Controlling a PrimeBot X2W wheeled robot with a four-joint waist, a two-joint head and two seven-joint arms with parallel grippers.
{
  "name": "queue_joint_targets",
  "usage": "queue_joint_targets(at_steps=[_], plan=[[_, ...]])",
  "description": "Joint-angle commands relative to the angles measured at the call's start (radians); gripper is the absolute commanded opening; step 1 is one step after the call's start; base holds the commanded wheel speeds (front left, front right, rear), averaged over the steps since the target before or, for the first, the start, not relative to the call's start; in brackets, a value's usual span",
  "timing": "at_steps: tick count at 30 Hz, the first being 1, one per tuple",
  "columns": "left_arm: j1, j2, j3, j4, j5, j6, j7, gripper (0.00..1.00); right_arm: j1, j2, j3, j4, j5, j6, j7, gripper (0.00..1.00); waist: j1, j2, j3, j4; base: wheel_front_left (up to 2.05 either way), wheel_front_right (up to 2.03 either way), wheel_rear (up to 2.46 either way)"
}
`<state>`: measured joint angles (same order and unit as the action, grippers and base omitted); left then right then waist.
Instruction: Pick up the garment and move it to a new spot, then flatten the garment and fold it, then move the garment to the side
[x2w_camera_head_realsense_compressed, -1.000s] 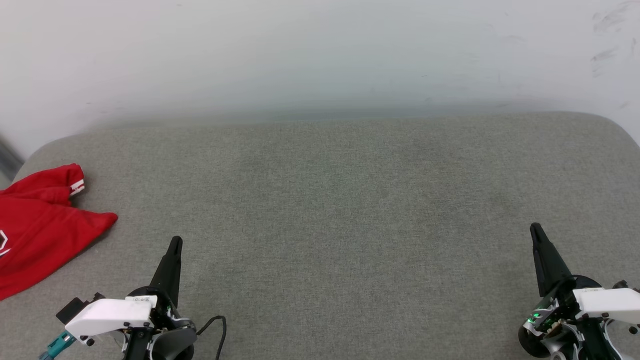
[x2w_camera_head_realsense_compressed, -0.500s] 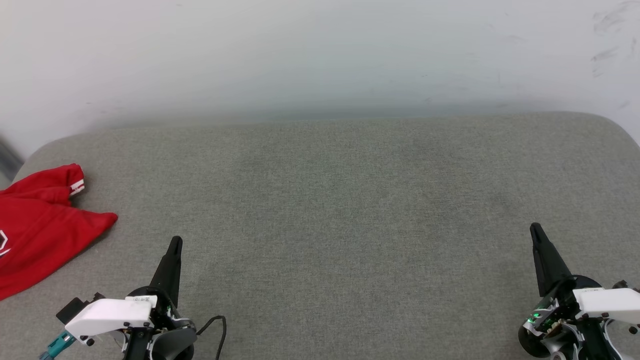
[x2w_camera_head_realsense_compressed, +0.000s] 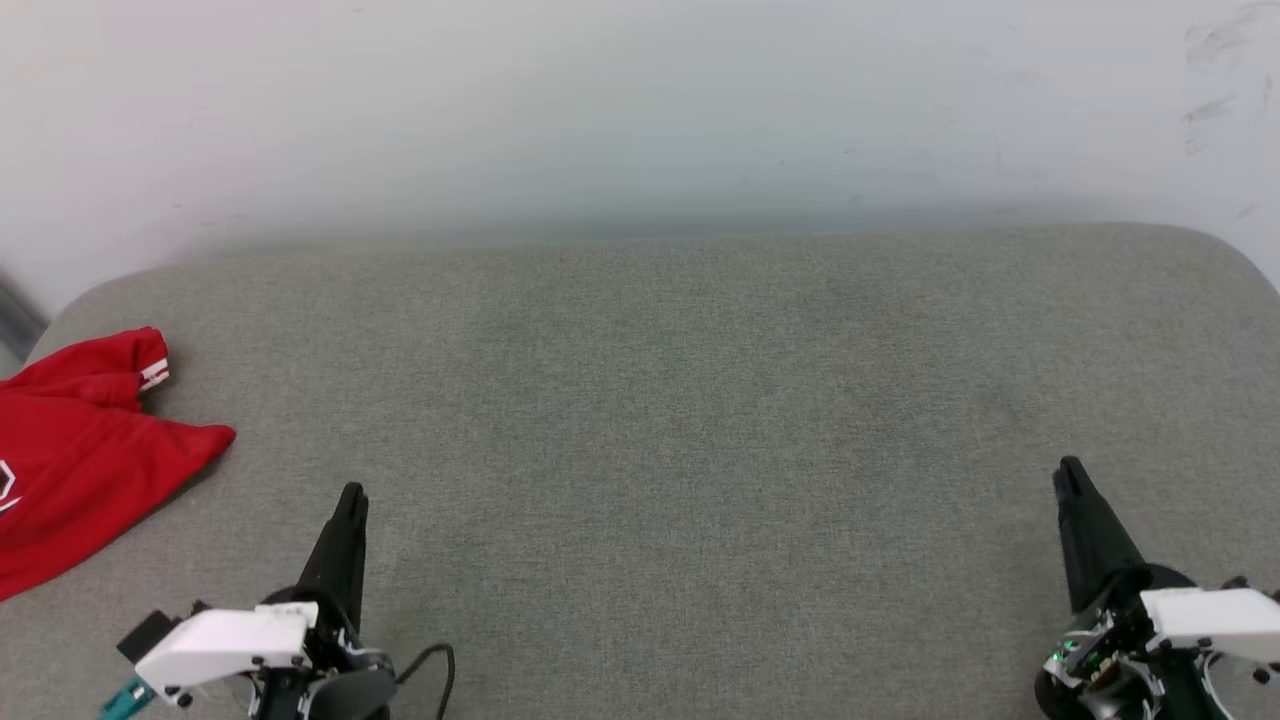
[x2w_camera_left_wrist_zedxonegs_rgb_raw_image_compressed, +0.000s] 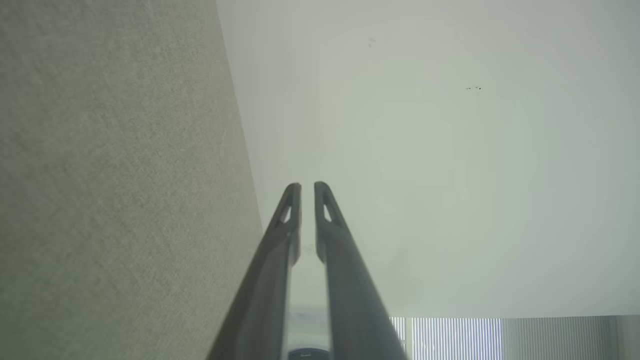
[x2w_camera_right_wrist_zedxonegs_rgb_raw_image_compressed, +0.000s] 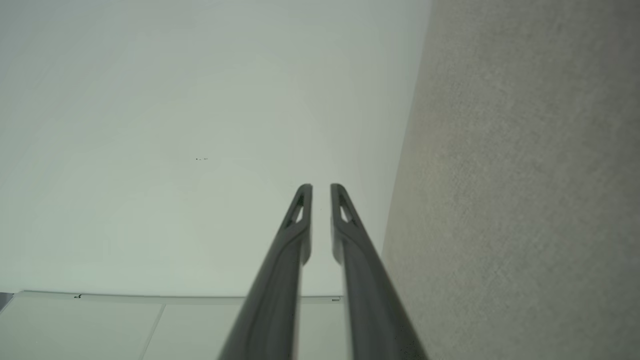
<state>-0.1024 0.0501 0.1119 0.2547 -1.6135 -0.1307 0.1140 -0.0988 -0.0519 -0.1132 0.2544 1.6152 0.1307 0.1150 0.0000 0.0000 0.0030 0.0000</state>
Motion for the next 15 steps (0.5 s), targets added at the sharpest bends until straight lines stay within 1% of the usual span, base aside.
queue_joint_targets(at_steps=[1,7,12,15], plan=[[0.009,-0.001,-0.001,0.009,0.000,0.000,-0.001,1.00,0.008,0.000,0.001,0.010,0.000,0.000,0.000,1.00,0.0001,0.0000,0.000,0.000,0.00,0.00,0.00],[0.027,-0.002,-0.004,-0.004,0.024,0.000,-0.028,1.00,0.024,0.001,0.002,0.014,-0.018,0.000,-0.027,1.00,0.0000,0.0000,0.001,-0.001,0.00,0.00,0.00],[0.029,-0.002,0.010,-0.016,0.072,0.004,-0.048,1.00,0.026,0.001,-0.007,0.008,-0.060,0.000,-0.047,1.00,0.0000,0.0000,0.001,-0.001,0.00,0.00,0.00],[0.029,-0.002,0.016,-0.035,0.135,0.016,-0.062,1.00,0.028,0.001,-0.014,-0.009,-0.121,0.000,-0.061,1.00,0.0000,0.0000,0.002,-0.002,0.00,0.00,0.00]])
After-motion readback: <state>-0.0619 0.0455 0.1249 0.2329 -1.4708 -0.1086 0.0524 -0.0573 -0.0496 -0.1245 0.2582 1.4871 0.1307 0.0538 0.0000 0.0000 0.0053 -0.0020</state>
